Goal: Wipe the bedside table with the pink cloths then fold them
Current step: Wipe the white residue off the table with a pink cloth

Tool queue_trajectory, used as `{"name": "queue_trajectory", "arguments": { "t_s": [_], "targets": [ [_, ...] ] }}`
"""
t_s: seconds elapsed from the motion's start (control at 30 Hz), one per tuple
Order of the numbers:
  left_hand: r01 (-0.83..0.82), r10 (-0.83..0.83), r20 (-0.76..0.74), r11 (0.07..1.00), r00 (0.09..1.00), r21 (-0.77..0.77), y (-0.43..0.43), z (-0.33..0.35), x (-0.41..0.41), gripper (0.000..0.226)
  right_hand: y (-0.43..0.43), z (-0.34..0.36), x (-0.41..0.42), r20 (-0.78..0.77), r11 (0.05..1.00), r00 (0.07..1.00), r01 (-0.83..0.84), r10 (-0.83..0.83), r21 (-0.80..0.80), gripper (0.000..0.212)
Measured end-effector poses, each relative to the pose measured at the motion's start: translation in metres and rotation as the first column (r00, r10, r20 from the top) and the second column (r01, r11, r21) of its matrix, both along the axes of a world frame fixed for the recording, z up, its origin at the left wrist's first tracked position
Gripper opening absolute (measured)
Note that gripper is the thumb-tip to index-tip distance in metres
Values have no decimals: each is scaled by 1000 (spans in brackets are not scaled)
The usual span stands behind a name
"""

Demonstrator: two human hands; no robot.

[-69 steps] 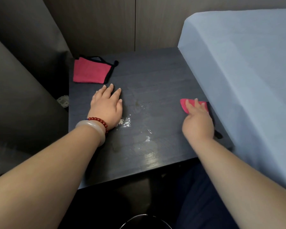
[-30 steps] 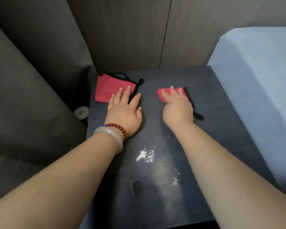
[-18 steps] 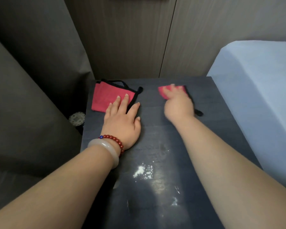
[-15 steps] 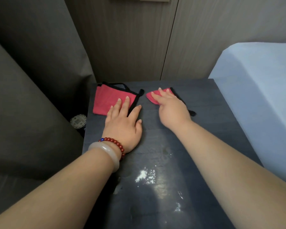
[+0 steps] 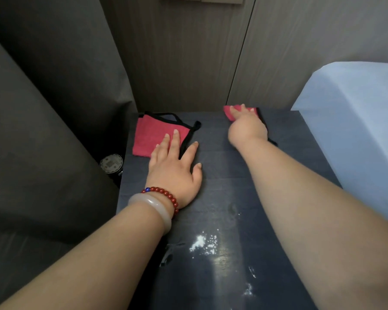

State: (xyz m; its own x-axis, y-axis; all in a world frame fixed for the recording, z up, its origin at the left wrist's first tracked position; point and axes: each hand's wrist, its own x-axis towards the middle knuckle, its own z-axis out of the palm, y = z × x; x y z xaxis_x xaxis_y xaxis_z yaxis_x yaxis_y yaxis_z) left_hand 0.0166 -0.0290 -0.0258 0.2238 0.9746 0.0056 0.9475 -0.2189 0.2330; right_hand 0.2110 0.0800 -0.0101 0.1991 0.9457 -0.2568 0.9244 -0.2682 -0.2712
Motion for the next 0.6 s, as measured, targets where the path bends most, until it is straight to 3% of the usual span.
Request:
{"name": "queue_trajectory", "arguments": {
  "t_s": [0.07, 0.2, 0.27, 0.37, 0.43, 0.6],
  "targets": [
    [-1, 1, 2, 1000, 1000, -4, 0, 0, 0, 57, -8, 2, -14, 36, 999, 998, -44, 43, 31, 70],
    [3, -3, 15, 1000, 1000, -9, -2, 1, -1, 58, -70, -8, -40, -14, 936, 964, -254, 266, 245, 70],
    [0, 0, 28, 1000, 1000, -5, -2, 1, -2, 59, -87, -10, -25, -27, 923, 965, -242, 262, 299, 67],
    [1, -1, 46, 1000, 999, 5, -3, 1, -2, 62, -67, -7, 13, 4, 974, 995, -96, 98, 204, 70],
    [-5, 4, 56, 1000, 998, 8, -3, 1, -2, 64, -51, -3, 15, 7, 988, 997, -77, 77, 135, 72],
    [-10, 9, 69, 1000, 998, 11, -1, 0, -2, 71, -63, -4, -35, -49, 932, 945, -309, 323, 188, 67]
  ]
}}
